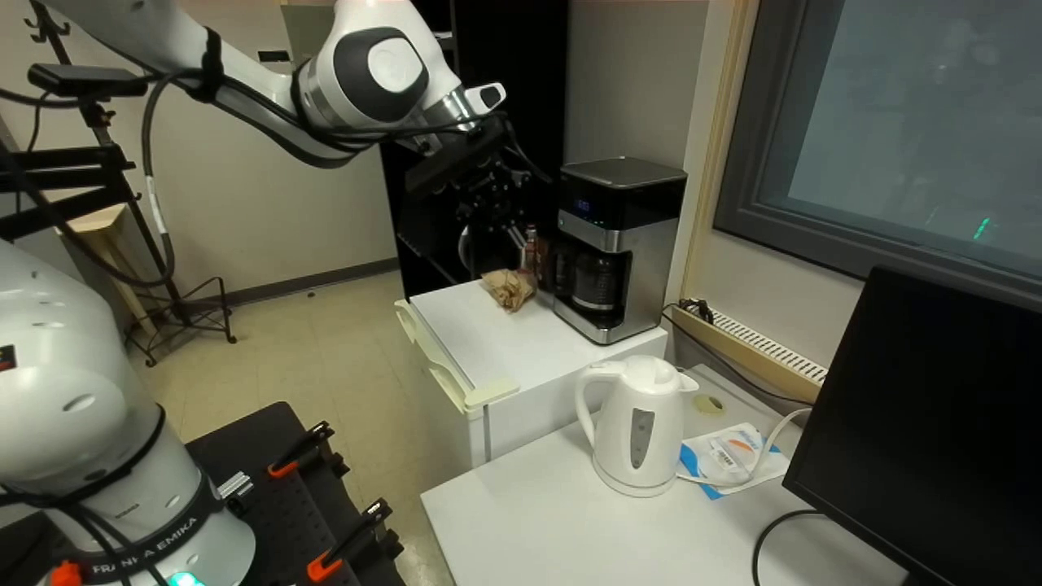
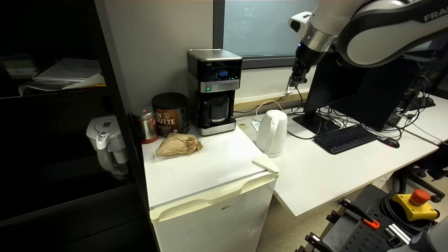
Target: Press a button on the coffee maker
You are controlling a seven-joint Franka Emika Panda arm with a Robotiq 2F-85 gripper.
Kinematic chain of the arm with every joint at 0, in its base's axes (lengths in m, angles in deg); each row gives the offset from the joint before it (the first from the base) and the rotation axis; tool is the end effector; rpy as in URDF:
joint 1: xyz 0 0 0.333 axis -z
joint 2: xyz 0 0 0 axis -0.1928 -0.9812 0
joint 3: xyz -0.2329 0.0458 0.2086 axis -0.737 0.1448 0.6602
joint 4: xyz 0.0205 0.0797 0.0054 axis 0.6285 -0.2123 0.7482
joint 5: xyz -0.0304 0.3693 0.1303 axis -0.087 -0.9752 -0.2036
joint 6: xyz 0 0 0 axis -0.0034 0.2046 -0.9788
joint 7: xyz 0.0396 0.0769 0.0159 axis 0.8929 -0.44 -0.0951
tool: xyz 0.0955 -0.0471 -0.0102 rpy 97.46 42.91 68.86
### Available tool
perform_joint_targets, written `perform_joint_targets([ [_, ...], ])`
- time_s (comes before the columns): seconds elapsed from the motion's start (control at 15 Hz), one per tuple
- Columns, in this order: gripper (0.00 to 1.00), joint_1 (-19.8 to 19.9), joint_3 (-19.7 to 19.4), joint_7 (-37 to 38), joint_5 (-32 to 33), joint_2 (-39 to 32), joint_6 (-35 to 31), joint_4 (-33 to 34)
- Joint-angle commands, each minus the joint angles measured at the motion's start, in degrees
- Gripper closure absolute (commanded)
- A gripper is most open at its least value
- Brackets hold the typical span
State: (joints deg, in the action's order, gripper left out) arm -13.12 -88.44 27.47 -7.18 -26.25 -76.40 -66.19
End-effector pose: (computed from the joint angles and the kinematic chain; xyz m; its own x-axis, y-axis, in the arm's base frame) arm 0.4481 -0.0069 0.4606 0.6623 0.7451 0.0779 0.6128 -0.5987 0.5158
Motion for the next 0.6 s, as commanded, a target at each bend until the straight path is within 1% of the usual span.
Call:
perform_joint_targets([
  [0.0,1.00,1.4,0.0,-1.2,0.4,-7.4,-5.4,4.0],
  [0.2,1.00,2.0,0.4,-1.4,0.4,-12.4,-8.0,7.0],
  [0.53,1.00,2.4,0.9,-1.2,0.7,-20.0,-9.9,13.5],
])
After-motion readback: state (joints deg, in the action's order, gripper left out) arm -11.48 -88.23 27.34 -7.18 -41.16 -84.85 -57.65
